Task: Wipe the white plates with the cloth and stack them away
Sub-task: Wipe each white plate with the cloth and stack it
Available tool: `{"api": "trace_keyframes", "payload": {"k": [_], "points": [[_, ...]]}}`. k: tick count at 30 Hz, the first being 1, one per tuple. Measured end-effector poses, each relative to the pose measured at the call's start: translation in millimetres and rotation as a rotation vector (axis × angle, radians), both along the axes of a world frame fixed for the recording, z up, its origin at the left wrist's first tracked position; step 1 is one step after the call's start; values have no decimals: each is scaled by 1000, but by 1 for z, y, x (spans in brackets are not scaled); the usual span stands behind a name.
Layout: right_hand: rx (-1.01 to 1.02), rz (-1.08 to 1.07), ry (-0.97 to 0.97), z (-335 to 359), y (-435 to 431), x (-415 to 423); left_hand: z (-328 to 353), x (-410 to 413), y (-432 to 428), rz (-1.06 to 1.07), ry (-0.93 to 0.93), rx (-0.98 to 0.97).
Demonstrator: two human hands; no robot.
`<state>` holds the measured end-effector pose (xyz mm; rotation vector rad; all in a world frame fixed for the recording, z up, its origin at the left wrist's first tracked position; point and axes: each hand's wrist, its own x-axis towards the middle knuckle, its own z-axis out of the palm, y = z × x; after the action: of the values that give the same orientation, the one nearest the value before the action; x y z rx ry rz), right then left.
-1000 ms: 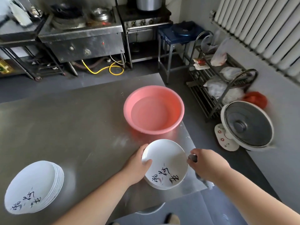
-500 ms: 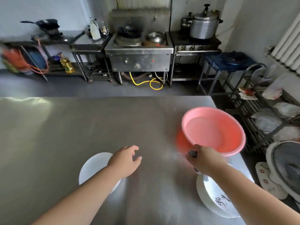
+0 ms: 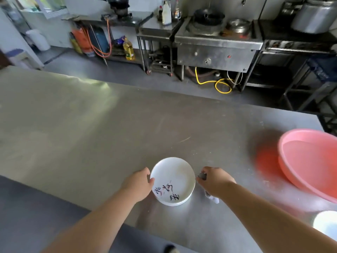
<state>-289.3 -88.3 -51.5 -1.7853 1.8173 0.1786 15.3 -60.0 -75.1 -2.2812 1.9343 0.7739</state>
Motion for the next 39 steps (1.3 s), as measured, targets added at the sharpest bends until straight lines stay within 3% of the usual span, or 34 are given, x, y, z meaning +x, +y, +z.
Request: {"api": "trace_keyframes", "payload": {"k": [13,18,21,25,28,35,39], "points": [[12,-165,-96,-35,1,22,-6,-7,-9,74,140,-36],[-3,-313,-242,-25,18,-1,10,-29,-13,106,243,-161],[-35,-358,-270,-13,36,-31,16,-56,-16,23,282,-163],[-144,-463,-276,1,69,-73,16,-103,-9,-89,414,-73],[-106,-547,-271,0,95,-100,12,-138,4,-170,510,-15],[-58,-751,-142,-33,148,-139,-24,-201,39,-257,535,48],[3,-761,-88,-63,163,-144,-53,-211,54,-261,488,115]]}}
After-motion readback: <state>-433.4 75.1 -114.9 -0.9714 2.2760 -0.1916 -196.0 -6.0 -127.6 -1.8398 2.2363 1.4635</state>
